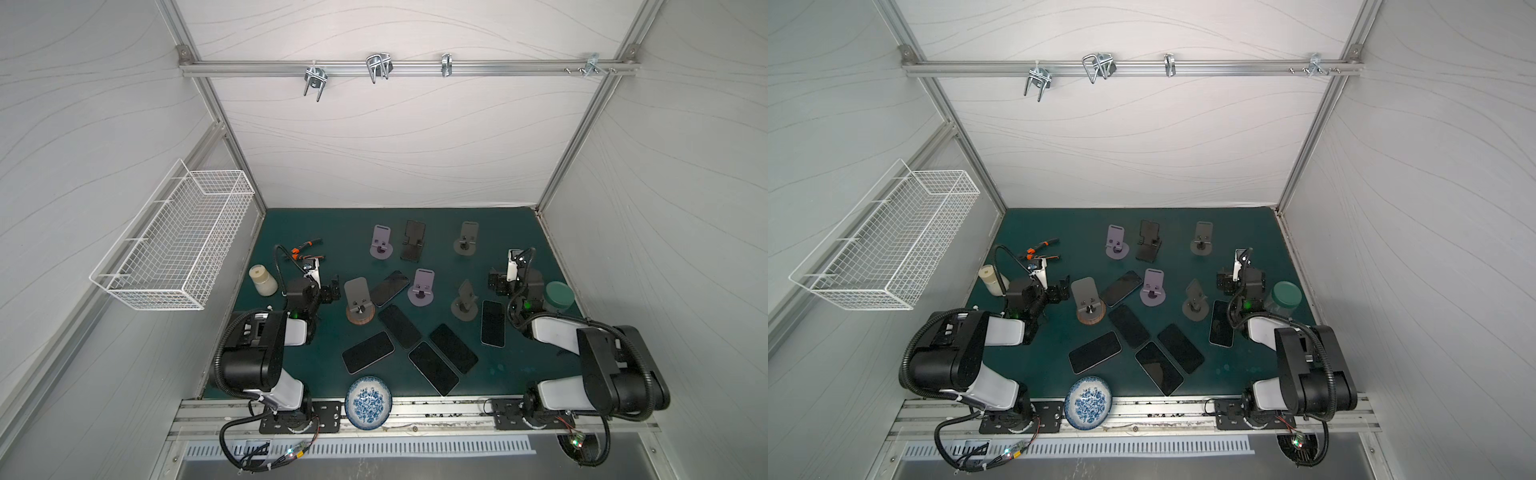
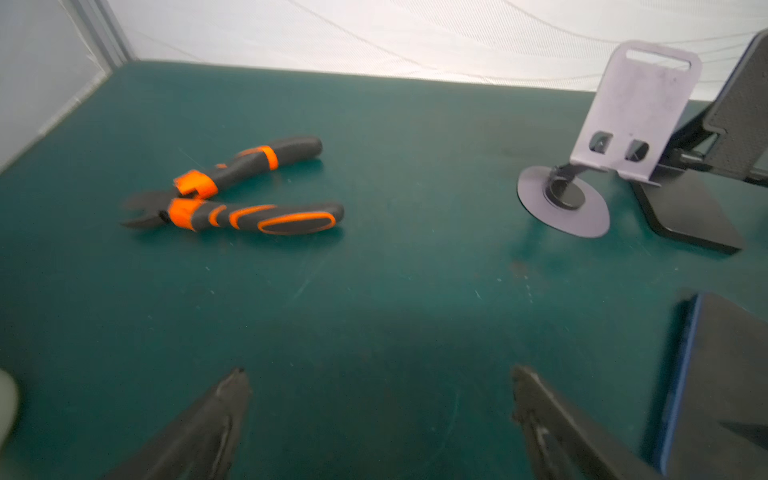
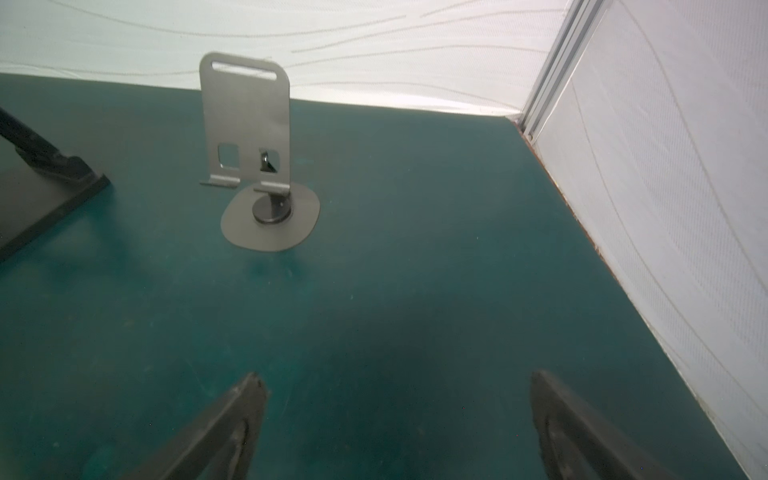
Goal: Remove the phone from the phone stand
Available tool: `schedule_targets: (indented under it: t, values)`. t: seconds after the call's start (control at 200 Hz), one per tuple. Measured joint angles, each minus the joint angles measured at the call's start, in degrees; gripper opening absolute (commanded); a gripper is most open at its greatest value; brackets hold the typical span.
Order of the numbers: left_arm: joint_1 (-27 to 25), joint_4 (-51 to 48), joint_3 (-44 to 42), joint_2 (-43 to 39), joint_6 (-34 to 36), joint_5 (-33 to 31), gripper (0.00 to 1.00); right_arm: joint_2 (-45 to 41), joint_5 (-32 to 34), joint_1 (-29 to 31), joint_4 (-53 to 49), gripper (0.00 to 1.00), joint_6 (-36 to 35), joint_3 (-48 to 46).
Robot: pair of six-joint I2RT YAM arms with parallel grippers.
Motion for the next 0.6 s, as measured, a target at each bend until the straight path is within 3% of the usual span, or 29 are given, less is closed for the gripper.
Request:
schedule_targets:
  t: [0.35, 0.6]
  values:
    - [-0.8, -1.6, 2.2, 0.0, 1.5, -1.5, 1.00, -0.8, -3.2, 0.2, 1.9, 0.99, 2.8, -2.9]
    - [-0.9, -1.6, 2.2, 0.0, 1.7, -1.9, 1.00, 9.1, -4.0, 1.8, 5.7, 0.99, 3.0, 0.0]
